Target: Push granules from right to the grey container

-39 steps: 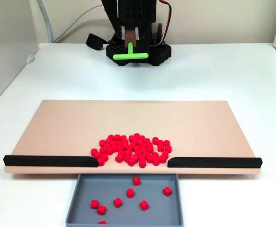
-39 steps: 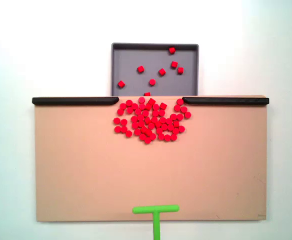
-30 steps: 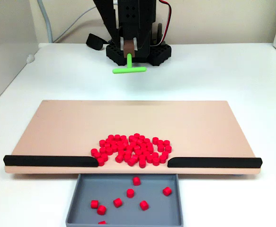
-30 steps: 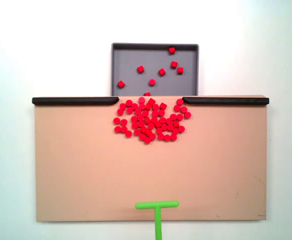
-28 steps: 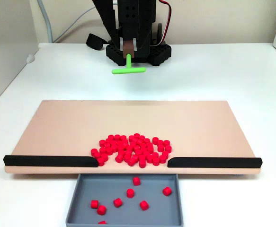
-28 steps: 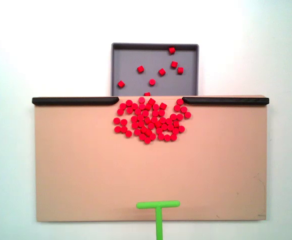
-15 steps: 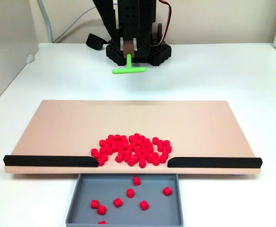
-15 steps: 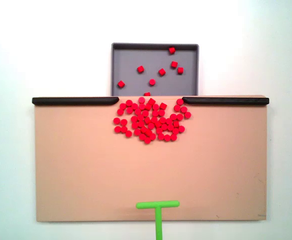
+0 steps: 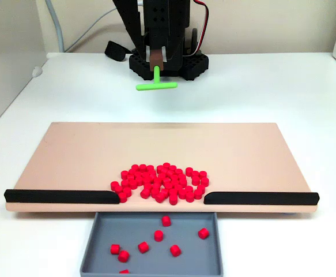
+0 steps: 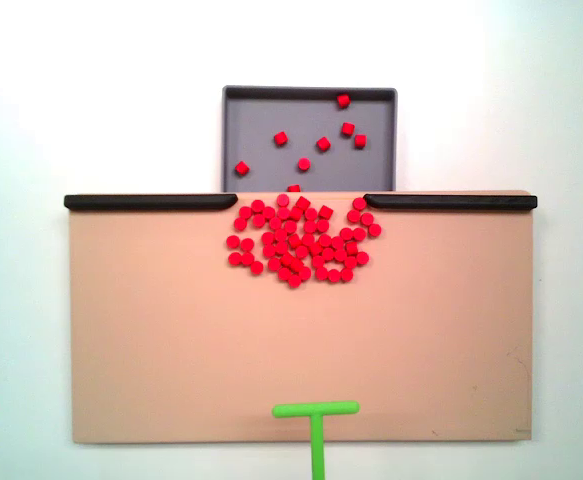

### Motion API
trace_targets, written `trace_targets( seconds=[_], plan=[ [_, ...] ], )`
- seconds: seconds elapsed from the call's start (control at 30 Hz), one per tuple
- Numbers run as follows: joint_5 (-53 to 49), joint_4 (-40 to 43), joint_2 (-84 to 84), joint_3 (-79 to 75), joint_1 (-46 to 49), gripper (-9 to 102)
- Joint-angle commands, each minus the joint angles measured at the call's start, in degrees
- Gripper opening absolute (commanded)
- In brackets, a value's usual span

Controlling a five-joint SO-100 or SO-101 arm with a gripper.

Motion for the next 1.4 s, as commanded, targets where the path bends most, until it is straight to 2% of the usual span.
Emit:
trace_targets(
  seconds=[0.0,1.07,1.37],
  plan=[
    [-0.18,0.26,-0.18,-1.05,-0.35,0],
    [0.79,0.18,1.67,-1.41,-0.79,0],
    [-3.60,0.18,1.85,-1.41,0.44,0]
  ],
)
